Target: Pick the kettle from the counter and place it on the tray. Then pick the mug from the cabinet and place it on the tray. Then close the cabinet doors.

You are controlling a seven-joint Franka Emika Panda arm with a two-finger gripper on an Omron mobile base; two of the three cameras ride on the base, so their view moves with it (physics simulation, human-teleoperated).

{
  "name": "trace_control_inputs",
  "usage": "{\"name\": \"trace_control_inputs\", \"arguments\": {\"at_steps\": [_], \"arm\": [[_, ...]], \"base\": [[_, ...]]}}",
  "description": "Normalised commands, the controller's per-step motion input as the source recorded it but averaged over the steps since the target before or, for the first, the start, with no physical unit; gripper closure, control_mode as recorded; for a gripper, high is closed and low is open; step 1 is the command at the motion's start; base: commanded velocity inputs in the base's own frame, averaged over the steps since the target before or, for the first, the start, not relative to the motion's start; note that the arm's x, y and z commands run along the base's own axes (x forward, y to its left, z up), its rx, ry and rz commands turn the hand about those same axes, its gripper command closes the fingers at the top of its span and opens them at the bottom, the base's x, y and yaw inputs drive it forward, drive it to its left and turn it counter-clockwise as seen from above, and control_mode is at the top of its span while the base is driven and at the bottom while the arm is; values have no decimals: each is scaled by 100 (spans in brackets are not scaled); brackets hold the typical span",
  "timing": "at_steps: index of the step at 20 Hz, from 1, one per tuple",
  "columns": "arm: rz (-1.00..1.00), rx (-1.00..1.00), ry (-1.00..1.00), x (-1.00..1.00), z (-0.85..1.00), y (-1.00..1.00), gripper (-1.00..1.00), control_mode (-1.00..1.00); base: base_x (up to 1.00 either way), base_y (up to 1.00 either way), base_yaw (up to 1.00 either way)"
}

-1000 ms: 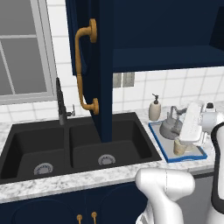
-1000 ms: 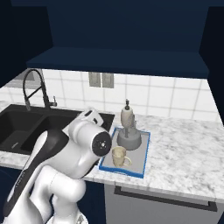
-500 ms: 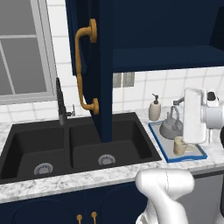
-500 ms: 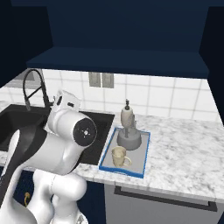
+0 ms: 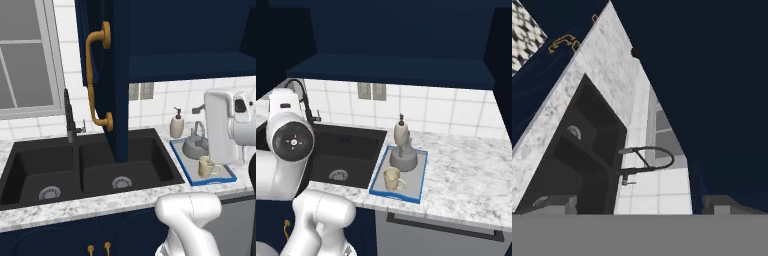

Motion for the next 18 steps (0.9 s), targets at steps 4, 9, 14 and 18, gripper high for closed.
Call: {"name": "trace_control_inputs", "arguments": {"at_steps": [4, 9, 14, 18], "arm": [[0, -33, -45, -50, 25, 42, -100, -100], [0, -30, -29, -38, 22, 54, -100, -100], [-1, -21, -17, -32, 19, 66, -100, -100], [-3, -1, 0, -24, 19, 62, -100, -100]], "base": [[0, 0, 0], [0, 0, 0], [0, 0, 0], [0, 0, 0]]}}
